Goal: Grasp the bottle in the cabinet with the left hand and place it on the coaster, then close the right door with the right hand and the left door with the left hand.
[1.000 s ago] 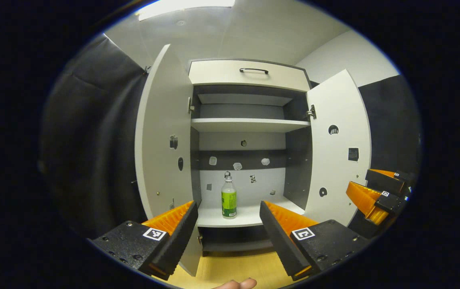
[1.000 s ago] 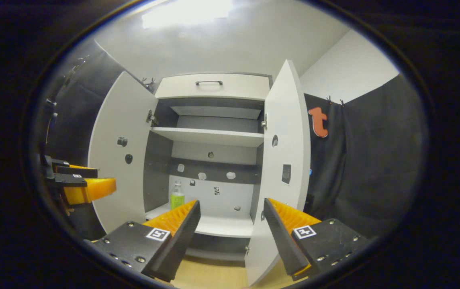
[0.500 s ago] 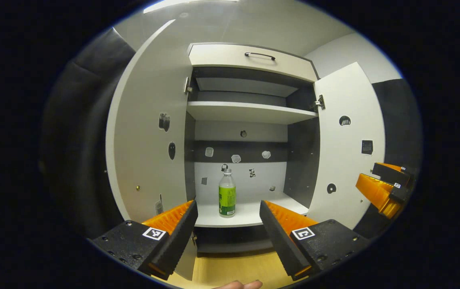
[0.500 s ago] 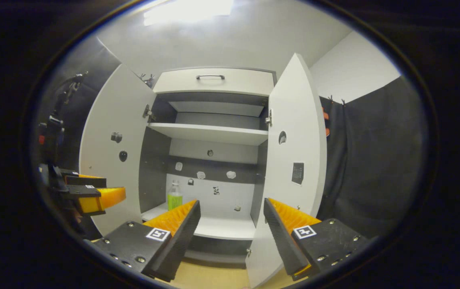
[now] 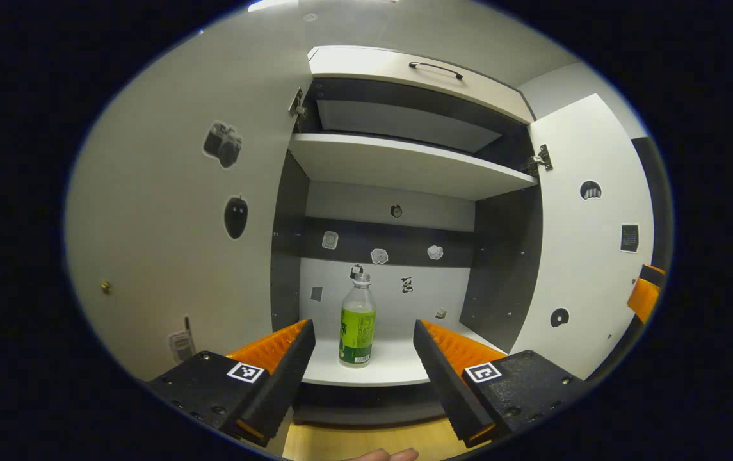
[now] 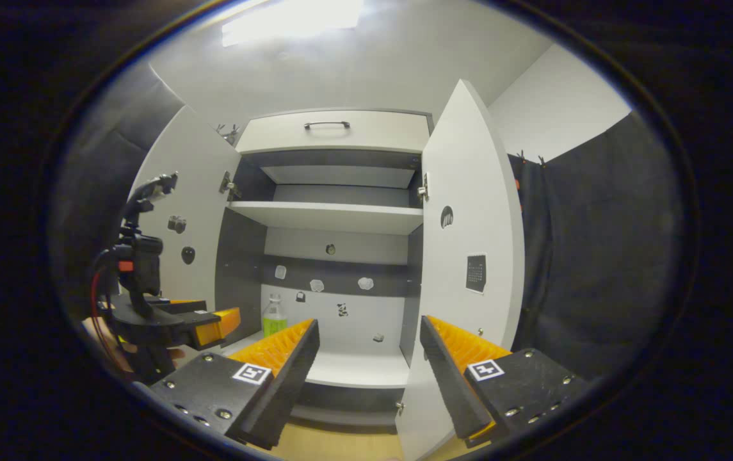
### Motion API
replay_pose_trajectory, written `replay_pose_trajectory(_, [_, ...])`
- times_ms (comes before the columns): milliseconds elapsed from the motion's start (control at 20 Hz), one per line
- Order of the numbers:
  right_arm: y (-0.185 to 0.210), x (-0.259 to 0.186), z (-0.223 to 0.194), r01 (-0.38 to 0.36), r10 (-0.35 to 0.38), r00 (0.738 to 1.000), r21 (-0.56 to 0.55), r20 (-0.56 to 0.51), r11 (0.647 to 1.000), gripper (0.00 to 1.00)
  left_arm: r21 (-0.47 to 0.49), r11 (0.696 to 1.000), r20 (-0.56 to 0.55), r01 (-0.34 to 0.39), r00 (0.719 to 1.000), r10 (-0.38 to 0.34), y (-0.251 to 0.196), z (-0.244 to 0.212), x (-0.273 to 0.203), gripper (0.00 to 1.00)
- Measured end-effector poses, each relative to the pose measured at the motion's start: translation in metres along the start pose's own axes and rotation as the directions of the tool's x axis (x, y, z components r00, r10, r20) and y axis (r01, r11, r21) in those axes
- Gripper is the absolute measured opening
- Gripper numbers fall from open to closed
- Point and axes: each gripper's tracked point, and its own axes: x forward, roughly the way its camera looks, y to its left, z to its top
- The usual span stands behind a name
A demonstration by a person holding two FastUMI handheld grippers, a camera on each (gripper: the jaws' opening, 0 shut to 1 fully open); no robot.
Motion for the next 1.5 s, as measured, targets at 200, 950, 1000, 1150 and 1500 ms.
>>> replay_pose_trajectory(200, [0.002, -0.006, 0.003, -0.015, 0.015, 1.000, -0.017, 0.014, 1.000, 0.93, 0.060, 0.997, 0.026, 0.045, 0.999, -0.047, -0.014, -0.015, 0.046, 0.98])
replay_pose_trajectory(950, [-0.045, -0.037, -0.019, 0.126, -0.128, 0.992, -0.043, -0.025, 0.991, 0.96, 0.095, 0.994, -0.048, -0.052, 0.997, 0.057, 0.019, -0.075, 0.169, 0.98])
replay_pose_trajectory(1000, [-0.047, -0.041, -0.022, 0.133, -0.134, 0.990, -0.041, -0.032, 0.990, 0.96, 0.093, 0.994, -0.050, -0.056, 0.997, 0.061, 0.020, -0.078, 0.176, 0.98])
replay_pose_trajectory(1150, [-0.056, -0.057, -0.037, 0.166, -0.168, 0.983, -0.034, -0.073, 0.986, 0.96, 0.094, 0.995, -0.082, -0.044, 0.995, 0.052, 0.018, -0.086, 0.187, 0.98])
replay_pose_trajectory(1500, [-0.082, -0.098, -0.031, 0.219, -0.220, 0.973, -0.014, -0.066, 0.976, 0.96, 0.039, 0.999, -0.056, -0.012, 0.998, 0.015, 0.006, -0.044, 0.138, 0.77])
